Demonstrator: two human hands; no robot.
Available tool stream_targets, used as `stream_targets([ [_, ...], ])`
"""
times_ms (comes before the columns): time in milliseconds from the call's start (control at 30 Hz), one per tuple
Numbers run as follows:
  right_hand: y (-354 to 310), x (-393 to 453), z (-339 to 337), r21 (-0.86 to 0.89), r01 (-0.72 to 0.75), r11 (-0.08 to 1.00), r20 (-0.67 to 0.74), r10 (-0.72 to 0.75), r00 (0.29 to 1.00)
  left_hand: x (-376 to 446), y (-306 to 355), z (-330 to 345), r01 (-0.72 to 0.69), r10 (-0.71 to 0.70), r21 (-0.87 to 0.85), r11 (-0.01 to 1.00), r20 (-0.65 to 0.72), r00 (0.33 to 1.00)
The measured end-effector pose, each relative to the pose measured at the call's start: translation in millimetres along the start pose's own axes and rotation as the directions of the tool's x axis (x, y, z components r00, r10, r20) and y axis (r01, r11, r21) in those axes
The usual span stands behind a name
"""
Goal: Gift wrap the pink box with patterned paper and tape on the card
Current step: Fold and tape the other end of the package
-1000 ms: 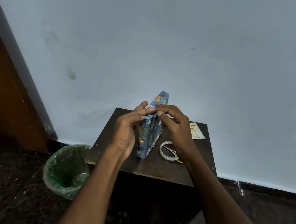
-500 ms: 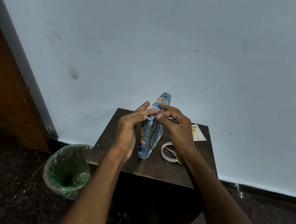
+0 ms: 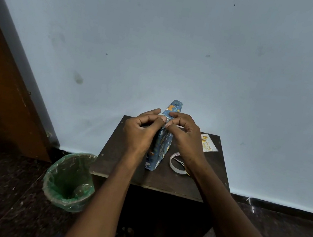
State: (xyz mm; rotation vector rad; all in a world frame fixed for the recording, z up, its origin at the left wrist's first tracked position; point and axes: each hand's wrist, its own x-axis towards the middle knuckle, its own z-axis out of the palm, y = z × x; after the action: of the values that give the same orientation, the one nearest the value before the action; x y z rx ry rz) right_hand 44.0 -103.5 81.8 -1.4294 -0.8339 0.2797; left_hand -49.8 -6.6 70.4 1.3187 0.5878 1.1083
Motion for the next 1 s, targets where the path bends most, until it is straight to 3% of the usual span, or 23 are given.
stream_targets([
  [367, -5, 1, 6, -0.034, -0.022, 0.999, -0.051, 0.02, 0.999, -6, -1, 10, 0.047, -0.052, -0.047, 0.998, -0.126, 0.991],
  [667, -8, 2, -1, -0.086, -0.005, 0.996, -0.082, -0.002, 0.997, -18, 4, 14, 0.029, -0.031, -0.019, 0.999, -0.142, 0.989],
  [800, -3, 2, 0, 0.0, -0.029, 1.0, -0.088, 0.029, 0.996, -11, 2, 12, 0.114, -0.127, -0.11, 0.987, -0.117, 0.985],
  [1000, 3, 2, 3, 0.309, -0.119, 0.944, -0.02, 0.131, 0.991, -7, 7, 16, 0.26, -0.311, -0.323, 0.91, -0.117, 0.943],
])
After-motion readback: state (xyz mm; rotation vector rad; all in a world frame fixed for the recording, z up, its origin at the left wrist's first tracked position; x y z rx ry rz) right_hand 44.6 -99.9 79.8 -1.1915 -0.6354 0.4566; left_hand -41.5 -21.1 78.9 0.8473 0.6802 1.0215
